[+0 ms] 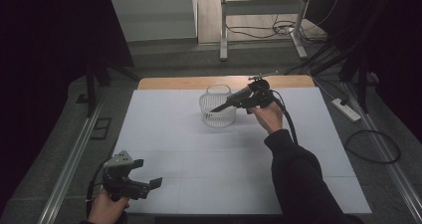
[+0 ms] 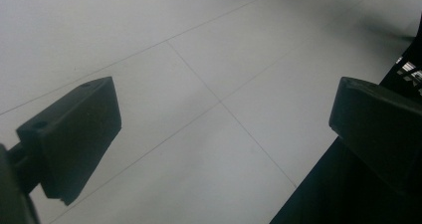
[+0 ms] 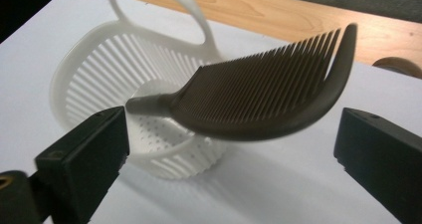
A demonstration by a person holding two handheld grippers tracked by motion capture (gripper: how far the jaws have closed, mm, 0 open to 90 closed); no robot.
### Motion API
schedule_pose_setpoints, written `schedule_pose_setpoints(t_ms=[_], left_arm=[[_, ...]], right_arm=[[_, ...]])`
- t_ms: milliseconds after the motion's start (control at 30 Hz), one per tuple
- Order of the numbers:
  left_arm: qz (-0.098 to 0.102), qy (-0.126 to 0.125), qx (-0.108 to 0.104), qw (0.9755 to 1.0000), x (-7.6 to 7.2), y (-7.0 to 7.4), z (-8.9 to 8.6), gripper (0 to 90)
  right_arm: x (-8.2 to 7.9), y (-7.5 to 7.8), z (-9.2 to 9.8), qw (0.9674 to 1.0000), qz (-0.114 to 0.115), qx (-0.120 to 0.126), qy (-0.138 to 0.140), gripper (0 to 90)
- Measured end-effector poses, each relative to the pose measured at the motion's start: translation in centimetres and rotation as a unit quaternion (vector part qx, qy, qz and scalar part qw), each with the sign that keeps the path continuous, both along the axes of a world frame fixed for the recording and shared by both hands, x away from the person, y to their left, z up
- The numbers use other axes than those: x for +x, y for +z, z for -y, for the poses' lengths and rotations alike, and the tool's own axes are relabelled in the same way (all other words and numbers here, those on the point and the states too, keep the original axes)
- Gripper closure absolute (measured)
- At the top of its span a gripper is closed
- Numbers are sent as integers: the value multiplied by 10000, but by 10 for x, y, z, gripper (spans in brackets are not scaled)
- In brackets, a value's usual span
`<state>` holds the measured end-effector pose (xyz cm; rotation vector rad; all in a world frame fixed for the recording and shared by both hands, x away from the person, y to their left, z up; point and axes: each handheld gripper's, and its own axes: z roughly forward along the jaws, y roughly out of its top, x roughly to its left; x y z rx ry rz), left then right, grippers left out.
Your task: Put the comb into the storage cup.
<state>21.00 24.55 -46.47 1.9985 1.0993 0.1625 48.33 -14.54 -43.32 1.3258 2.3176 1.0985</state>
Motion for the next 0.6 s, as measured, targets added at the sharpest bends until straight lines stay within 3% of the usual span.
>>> schedule_pose_setpoints(t_ms=[333, 600], left_arm=[[-11, 4, -17, 10000, 0, 0, 0, 5], [-20, 12, -25, 10000, 0, 0, -1, 4]], right_arm=[[-12, -8, 3, 9995, 111, -106, 275, 0], [-22, -10, 8, 9991, 190, 9, 376, 0]])
